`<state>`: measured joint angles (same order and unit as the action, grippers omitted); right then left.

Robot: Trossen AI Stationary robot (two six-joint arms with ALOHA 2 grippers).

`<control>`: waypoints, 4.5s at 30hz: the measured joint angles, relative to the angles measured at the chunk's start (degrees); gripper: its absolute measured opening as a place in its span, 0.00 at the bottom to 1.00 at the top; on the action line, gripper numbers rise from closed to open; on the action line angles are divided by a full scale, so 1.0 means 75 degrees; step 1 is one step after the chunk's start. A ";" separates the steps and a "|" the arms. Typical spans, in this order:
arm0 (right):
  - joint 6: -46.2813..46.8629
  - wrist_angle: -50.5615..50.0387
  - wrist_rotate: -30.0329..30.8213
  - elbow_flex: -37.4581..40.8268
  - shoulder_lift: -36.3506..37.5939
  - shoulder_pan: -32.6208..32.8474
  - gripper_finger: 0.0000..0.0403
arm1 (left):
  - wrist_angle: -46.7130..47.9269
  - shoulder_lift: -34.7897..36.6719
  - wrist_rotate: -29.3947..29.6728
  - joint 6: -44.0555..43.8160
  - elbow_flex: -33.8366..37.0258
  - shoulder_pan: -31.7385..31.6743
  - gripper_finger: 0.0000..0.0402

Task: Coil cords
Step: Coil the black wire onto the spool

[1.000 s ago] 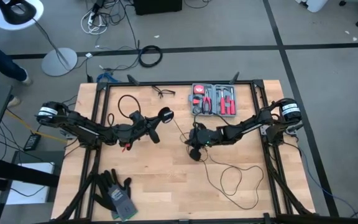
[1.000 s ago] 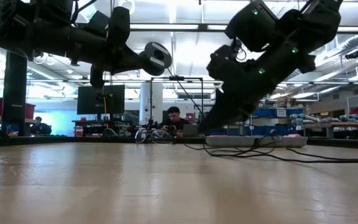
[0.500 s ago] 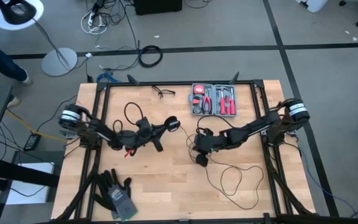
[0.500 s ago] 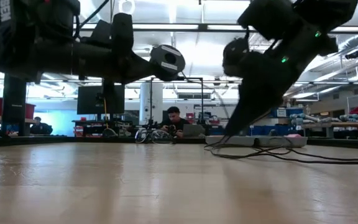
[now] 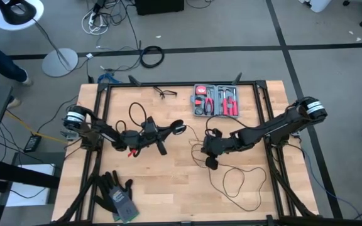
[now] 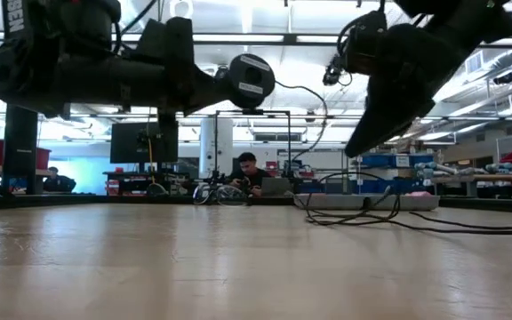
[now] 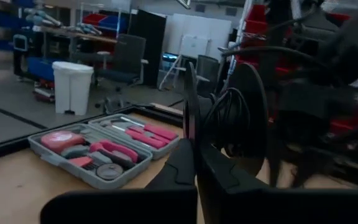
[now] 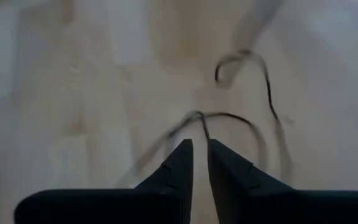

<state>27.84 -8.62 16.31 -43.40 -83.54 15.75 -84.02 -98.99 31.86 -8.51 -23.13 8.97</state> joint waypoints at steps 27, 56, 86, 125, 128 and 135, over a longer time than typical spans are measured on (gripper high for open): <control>-0.1746 0.2983 0.2228 0.0003 -0.1111 -0.0006 0.16 | -0.0030 0.0945 0.0203 0.0335 0.0757 0.0003 0.00; -0.2807 0.8643 0.2299 0.2170 -0.1091 -0.0083 0.24 | -0.0120 0.1062 -0.0482 0.0727 0.0757 0.0003 0.00; -0.3200 0.7504 0.1765 0.1281 -0.1743 -0.0309 0.24 | -0.0058 0.1318 -0.0432 0.1055 0.0410 0.0003 0.00; -0.2761 0.3016 0.0664 -0.2689 -0.3484 -0.1373 0.00 | 0.2833 0.1312 0.1751 0.0644 -0.0651 0.0005 0.00; -0.3037 0.3049 0.0715 -0.2847 -0.3471 -0.1224 0.00 | 0.3531 0.1310 0.1969 0.0673 -0.0810 0.0017 0.00; -0.3432 0.2659 0.1060 -0.2836 -0.2701 -0.1052 0.00 | 0.4720 0.1310 0.1820 0.0481 -0.0856 0.0020 0.00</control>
<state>2.10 11.33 24.26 -64.66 -103.80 7.86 -48.62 -89.17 45.51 -4.90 -29.55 9.13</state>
